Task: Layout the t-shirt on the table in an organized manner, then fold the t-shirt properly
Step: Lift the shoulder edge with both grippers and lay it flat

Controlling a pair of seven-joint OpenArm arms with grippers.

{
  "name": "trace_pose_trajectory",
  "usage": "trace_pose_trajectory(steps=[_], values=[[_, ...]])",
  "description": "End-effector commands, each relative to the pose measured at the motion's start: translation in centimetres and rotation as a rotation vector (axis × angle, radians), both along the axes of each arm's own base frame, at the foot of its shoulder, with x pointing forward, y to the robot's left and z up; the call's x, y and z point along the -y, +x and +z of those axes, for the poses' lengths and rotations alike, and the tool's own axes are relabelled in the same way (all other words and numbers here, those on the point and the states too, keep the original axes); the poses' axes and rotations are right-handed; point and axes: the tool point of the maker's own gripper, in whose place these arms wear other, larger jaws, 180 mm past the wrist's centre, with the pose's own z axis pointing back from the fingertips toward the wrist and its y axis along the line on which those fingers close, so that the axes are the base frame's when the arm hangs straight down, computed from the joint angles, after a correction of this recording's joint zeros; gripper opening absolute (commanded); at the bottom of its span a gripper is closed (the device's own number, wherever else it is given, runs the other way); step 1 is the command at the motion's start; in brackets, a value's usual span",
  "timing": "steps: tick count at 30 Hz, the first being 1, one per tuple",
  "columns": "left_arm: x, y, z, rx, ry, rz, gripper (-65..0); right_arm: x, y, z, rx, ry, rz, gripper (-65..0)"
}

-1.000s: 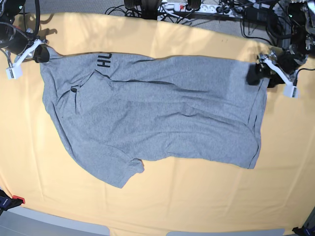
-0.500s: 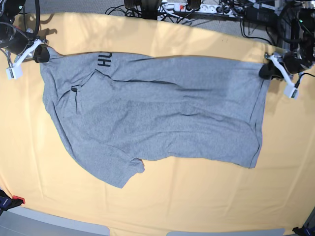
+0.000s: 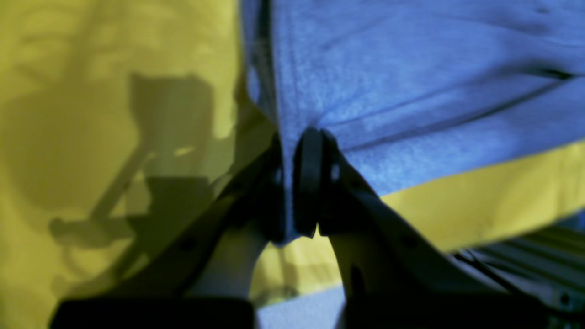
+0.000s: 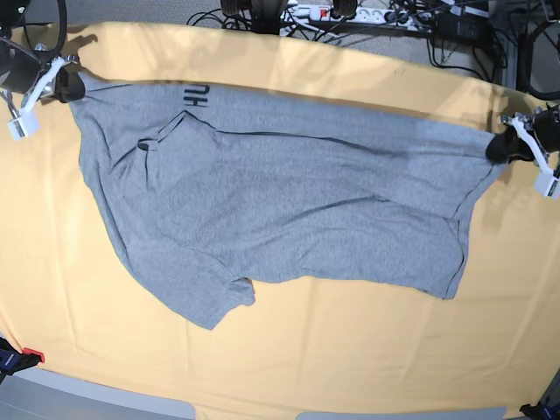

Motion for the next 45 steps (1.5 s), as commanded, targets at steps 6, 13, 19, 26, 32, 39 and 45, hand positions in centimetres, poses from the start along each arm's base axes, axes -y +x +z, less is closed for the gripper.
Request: trace_pose_trajectory(steps=[6,13,19,26,32,39,45], values=[[1.0,-1.2,1.5,-0.035,-0.031,-0.133,-65.0,-0.1,-1.3,0.5,-0.008,0.019,0.022,-65.0],[1.5,-3.2,1.2,-0.096,-0.062,-0.194,-65.0,-0.3,-3.1,0.0,-0.058,0.013,0.031,-65.0],[0.2,-4.7,0.8,-0.172,0.018,-0.236,-65.0,-0.6,-4.2,0.4,-0.078,-0.020,0.064,-65.0],[-0.6,-4.4,1.6,-0.189,0.053,-0.247,-65.0,-0.9,-5.3,0.5,-0.099,-0.033,0.087,-65.0],[0.3,-4.3,2.1,-0.170,-0.002,-0.253,-65.0,-0.9,-5.7,0.4,-0.112,-0.032,0.088,-65.0],[0.9,-4.1,2.5,-0.155,-0.044,-0.259,-65.0,-0.9,-5.7,0.4,-0.112,-0.032,0.088,-65.0],[0.4,-3.9,3.1,-0.159,-0.016,-0.270,-20.1,-0.9,-5.7,0.5,-0.110,-0.031,0.090,-32.7]])
